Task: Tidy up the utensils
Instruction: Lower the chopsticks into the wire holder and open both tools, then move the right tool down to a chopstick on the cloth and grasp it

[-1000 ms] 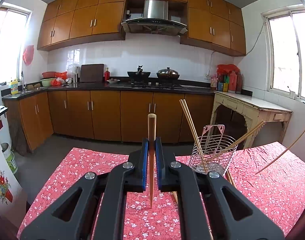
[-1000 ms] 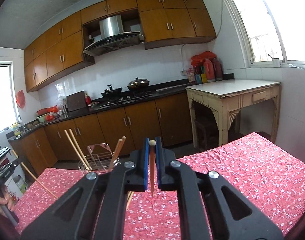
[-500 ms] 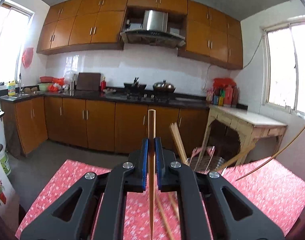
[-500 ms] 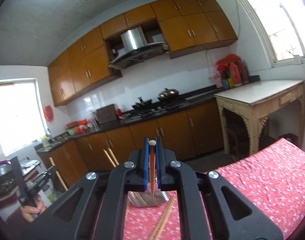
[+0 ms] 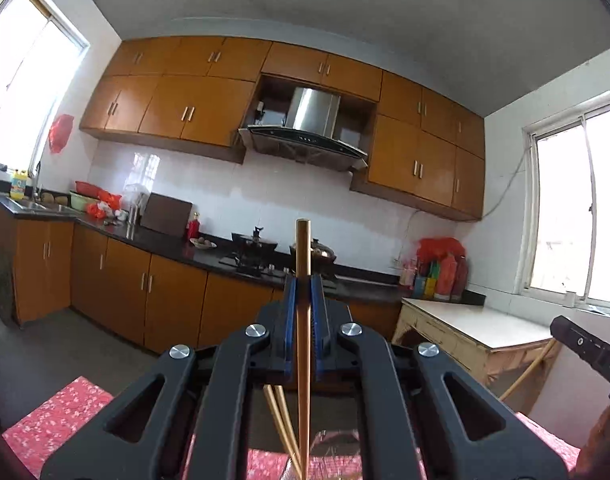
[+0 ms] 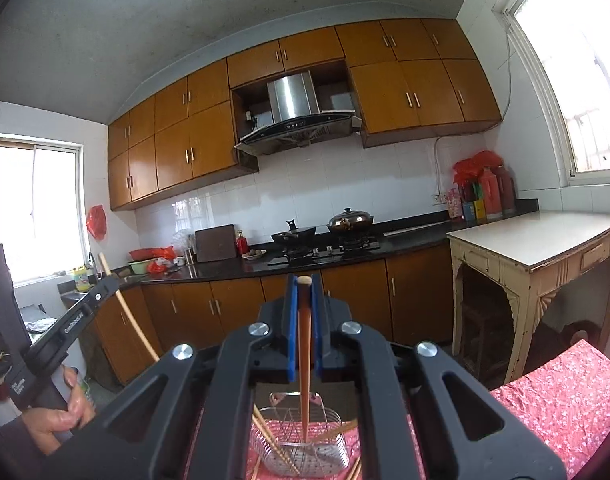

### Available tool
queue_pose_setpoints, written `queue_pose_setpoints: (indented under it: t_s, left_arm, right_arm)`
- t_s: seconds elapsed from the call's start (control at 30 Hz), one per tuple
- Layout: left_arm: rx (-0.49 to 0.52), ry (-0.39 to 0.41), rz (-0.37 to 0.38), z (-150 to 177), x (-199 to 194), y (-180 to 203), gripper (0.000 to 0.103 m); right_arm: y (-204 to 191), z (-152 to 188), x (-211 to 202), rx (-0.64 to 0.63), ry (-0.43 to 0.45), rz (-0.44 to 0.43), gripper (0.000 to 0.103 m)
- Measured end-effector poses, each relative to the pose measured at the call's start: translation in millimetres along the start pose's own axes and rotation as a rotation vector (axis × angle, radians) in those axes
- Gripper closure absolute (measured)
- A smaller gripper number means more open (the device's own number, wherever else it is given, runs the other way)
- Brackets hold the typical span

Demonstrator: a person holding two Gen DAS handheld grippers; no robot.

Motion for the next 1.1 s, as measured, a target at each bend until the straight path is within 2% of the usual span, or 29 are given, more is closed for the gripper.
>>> queue_pose_setpoints:
  t_s: [0.2,0.43,0.63,0.7,0.77,0.8,0.87,0.9,0.93,1.1]
  left_arm:
    - [-0.001,-0.026,-0.028,31.7,26.4,8.3,0.096]
    - [0.037,-0.085,-0.033,75.8,43.5,8.3,0.096]
    - [0.043,-0.149,-0.036,103.2,48.8,2.9,0.096]
    - [0.037,-0.186,-0.043,110.1,50.2,-1.0,0.095]
    - [0.036,-0.203,-0.051,109.5,48.5,-7.4,0.094]
    - [0.042,-0.206,-0.06,106.4,46.9,-11.7,0.091]
    - [0.052,-0.202,-0.079,97.7,42.8,-19.4,0.077]
    - [0.057,-0.195,-0.09,92.5,39.1,-24.4,0.065]
    - [0.06,-0.192,-0.095,89.4,35.3,-26.8,0.062]
    - [0.087,-0.202,-0.117,74.3,14.0,-49.6,0.06]
  right_arm:
    - [4.9,20.9,36.2,0.004,-0.017,0.015,0.096]
    - [7.7,71.1,71.7,0.007,-0.118,0.019,0.096]
    - [19.5,100.1,83.3,0.013,-0.184,0.058,0.095]
    - [24.7,103.5,81.7,-0.005,-0.187,0.083,0.092]
    - [32.1,102.7,75.4,-0.02,-0.184,0.12,0.077]
    - [35.1,101.5,72.5,-0.02,-0.181,0.129,0.075]
    - [43.4,98.2,64.6,-0.016,-0.18,0.156,0.073]
    - [47.3,97.1,61.1,-0.014,-0.181,0.168,0.073]
    - [51.7,95.3,55.5,-0.007,-0.18,0.177,0.072]
    - [72.5,92.4,24.8,0.009,-0.196,0.236,0.07]
Point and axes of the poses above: each gripper's, at about its wrist camera, not at the fingertips, and x roughly the way its jaws point, y to its right, z to its underside, the point moved 10 cm from there along x, roughly the way its jaws point, and after that the axes turned 15 degrees about y, right-handed, at the moved point
